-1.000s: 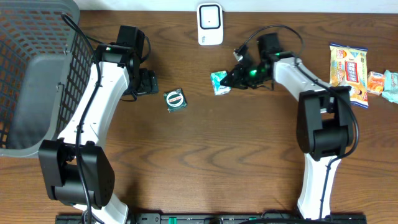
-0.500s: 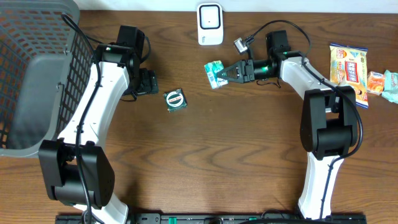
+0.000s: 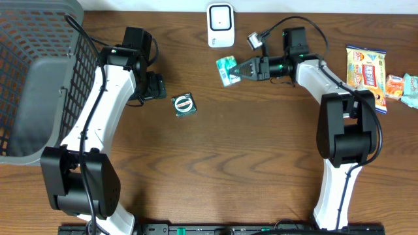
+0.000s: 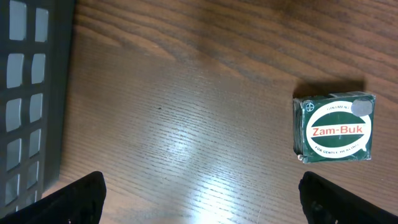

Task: Scan the item barcode
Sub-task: 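Lift the tissue pack and turn it with the right gripper, then hold the tissue pack and rotate it near the scanner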

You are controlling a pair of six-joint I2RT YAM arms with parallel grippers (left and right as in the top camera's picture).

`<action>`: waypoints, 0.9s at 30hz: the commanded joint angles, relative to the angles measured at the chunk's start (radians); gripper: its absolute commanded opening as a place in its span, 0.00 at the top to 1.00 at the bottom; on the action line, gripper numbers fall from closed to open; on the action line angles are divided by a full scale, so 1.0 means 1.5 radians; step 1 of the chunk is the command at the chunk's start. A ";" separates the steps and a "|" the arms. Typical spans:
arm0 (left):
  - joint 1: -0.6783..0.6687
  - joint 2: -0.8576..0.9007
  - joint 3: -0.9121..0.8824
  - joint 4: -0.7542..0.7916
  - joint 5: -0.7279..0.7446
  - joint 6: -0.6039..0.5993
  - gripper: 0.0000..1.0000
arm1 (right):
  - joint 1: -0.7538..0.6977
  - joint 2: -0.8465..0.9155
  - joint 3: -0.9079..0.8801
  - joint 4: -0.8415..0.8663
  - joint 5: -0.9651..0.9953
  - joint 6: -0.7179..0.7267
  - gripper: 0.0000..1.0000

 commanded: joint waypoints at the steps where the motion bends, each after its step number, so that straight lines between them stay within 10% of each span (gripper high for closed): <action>1: 0.001 -0.001 -0.001 -0.004 -0.008 0.006 0.02 | -0.018 0.009 0.001 0.043 -0.021 0.105 0.99; 27: 0.001 -0.001 -0.001 -0.004 -0.008 0.006 0.02 | -0.037 0.009 0.001 0.088 -0.020 0.127 0.99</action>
